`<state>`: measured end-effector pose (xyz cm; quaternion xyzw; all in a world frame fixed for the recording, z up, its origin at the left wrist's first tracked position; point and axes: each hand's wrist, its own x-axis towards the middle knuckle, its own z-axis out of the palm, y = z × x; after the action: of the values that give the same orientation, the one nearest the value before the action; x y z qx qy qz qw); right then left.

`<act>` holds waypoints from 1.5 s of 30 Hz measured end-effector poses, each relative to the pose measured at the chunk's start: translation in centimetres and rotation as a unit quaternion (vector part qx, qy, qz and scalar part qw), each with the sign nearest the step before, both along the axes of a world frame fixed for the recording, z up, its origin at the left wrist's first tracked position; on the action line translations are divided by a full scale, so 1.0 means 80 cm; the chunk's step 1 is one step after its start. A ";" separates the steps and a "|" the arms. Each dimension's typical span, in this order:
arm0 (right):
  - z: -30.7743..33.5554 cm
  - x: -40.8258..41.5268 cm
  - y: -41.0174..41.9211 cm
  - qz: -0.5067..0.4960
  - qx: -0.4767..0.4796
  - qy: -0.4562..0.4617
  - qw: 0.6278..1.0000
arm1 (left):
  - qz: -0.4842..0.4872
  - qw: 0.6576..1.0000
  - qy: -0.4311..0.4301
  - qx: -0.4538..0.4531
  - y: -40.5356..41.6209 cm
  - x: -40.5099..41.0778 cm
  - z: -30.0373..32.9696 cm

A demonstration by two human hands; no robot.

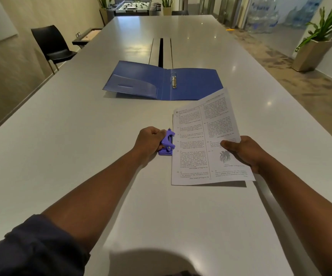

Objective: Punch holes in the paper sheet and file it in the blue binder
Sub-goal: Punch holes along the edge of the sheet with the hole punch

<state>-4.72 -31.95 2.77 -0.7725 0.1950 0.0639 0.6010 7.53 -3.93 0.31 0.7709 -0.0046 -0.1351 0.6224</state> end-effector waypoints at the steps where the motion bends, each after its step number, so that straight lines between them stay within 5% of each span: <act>1: 0.000 0.001 0.001 0.001 0.000 0.000 1.000 | -0.001 1.000 -0.004 0.005 0.000 0.000 0.001; 45: -0.009 0.026 0.013 0.011 -0.006 0.003 1.000 | -0.021 1.000 -0.004 0.013 0.001 -0.011 0.015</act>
<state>-2.62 -30.91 2.06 -0.7781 0.1885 0.0715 0.5950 6.69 -3.89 1.47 0.7793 -0.0210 -0.1450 0.6093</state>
